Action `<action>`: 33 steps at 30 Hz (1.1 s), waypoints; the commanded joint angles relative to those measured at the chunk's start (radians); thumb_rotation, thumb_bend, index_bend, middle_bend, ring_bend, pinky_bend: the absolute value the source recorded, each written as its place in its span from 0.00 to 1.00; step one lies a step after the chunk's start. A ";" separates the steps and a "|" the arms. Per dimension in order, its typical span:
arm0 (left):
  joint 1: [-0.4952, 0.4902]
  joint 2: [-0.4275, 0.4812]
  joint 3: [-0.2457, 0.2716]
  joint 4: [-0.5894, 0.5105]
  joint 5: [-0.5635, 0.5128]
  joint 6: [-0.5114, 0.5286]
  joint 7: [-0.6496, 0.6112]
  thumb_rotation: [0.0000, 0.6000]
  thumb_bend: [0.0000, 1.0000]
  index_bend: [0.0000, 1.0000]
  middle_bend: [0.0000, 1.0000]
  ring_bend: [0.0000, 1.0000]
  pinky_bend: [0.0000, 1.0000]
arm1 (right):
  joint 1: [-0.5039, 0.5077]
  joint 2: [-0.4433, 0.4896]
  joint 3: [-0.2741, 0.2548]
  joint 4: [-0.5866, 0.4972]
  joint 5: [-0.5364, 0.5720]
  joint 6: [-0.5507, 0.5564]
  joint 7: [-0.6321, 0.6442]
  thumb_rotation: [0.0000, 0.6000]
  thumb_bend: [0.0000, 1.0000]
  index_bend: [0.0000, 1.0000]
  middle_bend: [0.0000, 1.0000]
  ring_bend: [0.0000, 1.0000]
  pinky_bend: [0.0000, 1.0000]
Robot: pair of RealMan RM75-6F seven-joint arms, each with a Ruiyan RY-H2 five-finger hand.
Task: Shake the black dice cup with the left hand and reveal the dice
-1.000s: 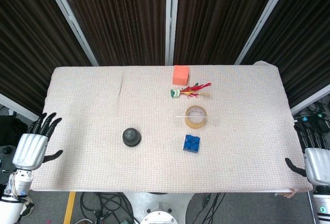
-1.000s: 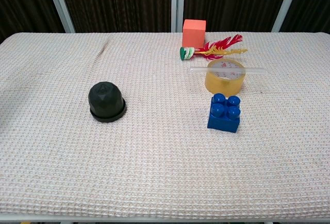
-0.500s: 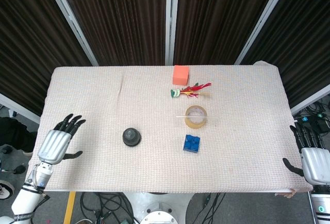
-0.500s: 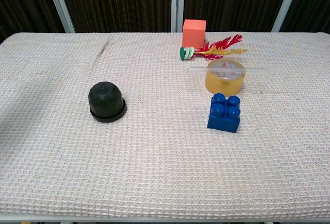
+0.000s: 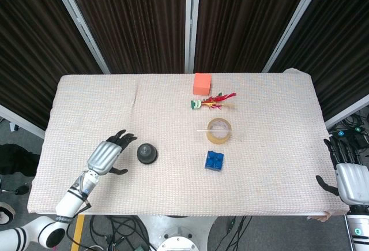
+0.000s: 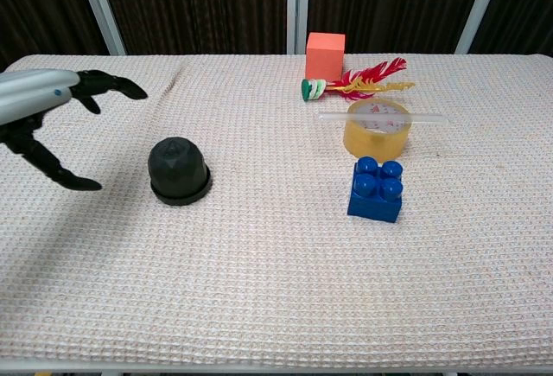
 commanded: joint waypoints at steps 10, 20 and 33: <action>-0.087 -0.118 -0.018 0.140 -0.078 -0.102 -0.048 1.00 0.00 0.12 0.11 0.02 0.23 | 0.000 0.001 0.000 0.008 0.009 -0.006 0.008 1.00 0.13 0.00 0.00 0.00 0.00; -0.122 -0.137 -0.019 0.163 -0.117 -0.153 -0.092 1.00 0.00 0.12 0.12 0.02 0.22 | 0.002 -0.004 -0.004 0.016 0.010 -0.011 0.010 1.00 0.13 0.00 0.00 0.00 0.00; -0.180 -0.185 -0.019 0.249 -0.135 -0.212 -0.127 1.00 0.00 0.12 0.14 0.02 0.22 | 0.000 0.001 0.000 0.023 0.022 -0.012 0.017 1.00 0.13 0.00 0.00 0.00 0.00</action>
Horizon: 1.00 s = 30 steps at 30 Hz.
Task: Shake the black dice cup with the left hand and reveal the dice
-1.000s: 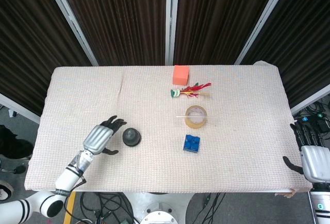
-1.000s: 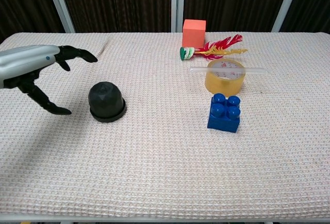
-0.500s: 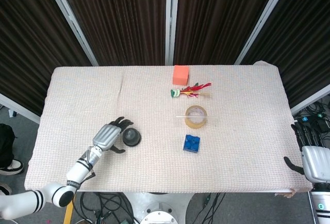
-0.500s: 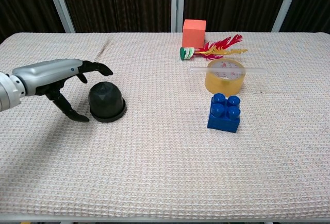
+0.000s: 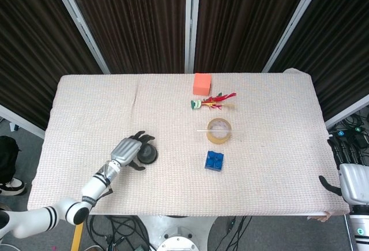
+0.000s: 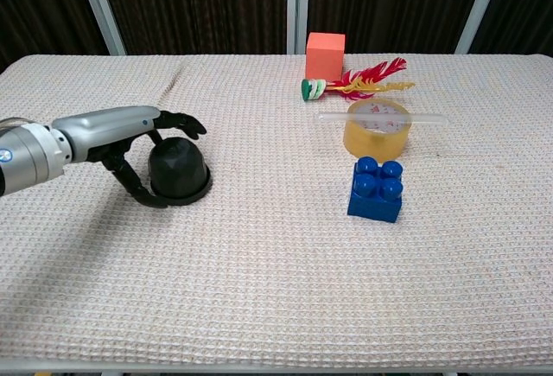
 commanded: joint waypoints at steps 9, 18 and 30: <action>-0.022 -0.031 0.013 0.050 0.008 0.002 0.000 1.00 0.00 0.12 0.17 0.02 0.21 | 0.001 -0.002 -0.002 0.008 0.002 -0.007 0.007 1.00 0.13 0.00 0.00 0.00 0.00; -0.036 -0.041 0.016 0.060 -0.009 -0.007 0.018 1.00 0.00 0.12 0.18 0.02 0.21 | 0.002 -0.001 -0.002 0.010 0.007 -0.011 0.008 1.00 0.13 0.00 0.00 0.00 0.00; -0.045 -0.042 0.017 0.072 -0.028 -0.012 0.025 1.00 0.00 0.14 0.21 0.02 0.20 | 0.000 -0.004 -0.002 0.018 0.011 -0.012 0.013 1.00 0.13 0.00 0.00 0.00 0.00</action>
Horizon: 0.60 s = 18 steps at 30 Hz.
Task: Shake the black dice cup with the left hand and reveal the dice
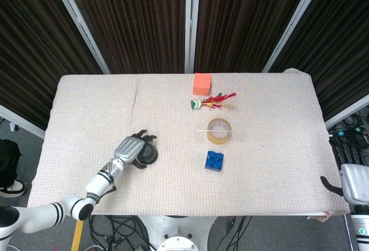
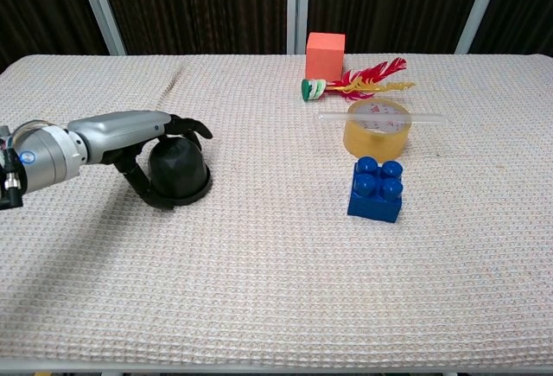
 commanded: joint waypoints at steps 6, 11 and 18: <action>-0.003 -0.002 0.002 0.003 -0.005 0.000 -0.001 1.00 0.00 0.14 0.24 0.02 0.20 | 0.001 -0.003 -0.001 0.003 0.003 -0.003 -0.001 1.00 0.13 0.00 0.00 0.00 0.00; -0.008 -0.003 0.003 0.008 -0.006 -0.009 -0.009 1.00 0.00 0.15 0.25 0.02 0.19 | -0.001 -0.003 -0.001 0.004 0.004 -0.003 -0.001 1.00 0.13 0.00 0.00 0.00 0.00; -0.011 -0.005 0.004 0.009 -0.006 -0.007 -0.012 1.00 0.00 0.17 0.28 0.02 0.19 | 0.000 -0.005 0.001 0.012 0.015 -0.010 0.003 1.00 0.13 0.00 0.00 0.00 0.00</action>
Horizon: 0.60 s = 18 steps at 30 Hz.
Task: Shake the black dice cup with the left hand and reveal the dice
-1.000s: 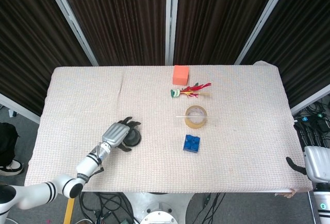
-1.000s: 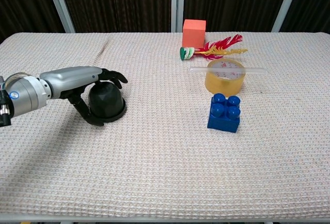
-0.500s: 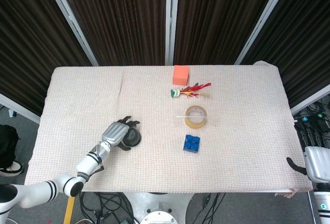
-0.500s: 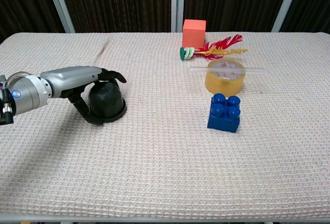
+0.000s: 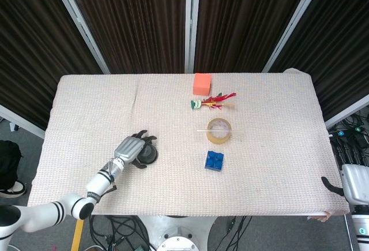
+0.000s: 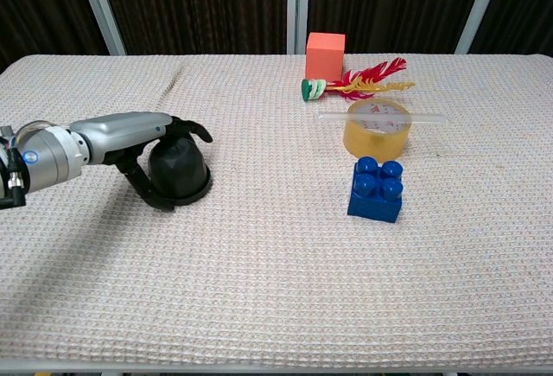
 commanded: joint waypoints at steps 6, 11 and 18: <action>-0.003 -0.003 0.001 -0.006 -0.002 0.003 0.004 1.00 0.06 0.20 0.32 0.02 0.19 | 0.000 -0.001 0.001 0.004 0.003 -0.001 0.002 1.00 0.13 0.00 0.00 0.00 0.00; -0.003 -0.007 0.000 -0.007 0.002 0.012 -0.001 1.00 0.11 0.25 0.34 0.04 0.19 | -0.002 -0.001 0.001 0.006 0.005 0.000 0.003 1.00 0.13 0.00 0.00 0.00 0.00; -0.001 -0.008 -0.002 -0.007 -0.001 0.017 -0.010 1.00 0.16 0.30 0.37 0.05 0.19 | -0.004 0.000 0.001 0.008 0.007 0.000 0.004 1.00 0.13 0.00 0.00 0.00 0.00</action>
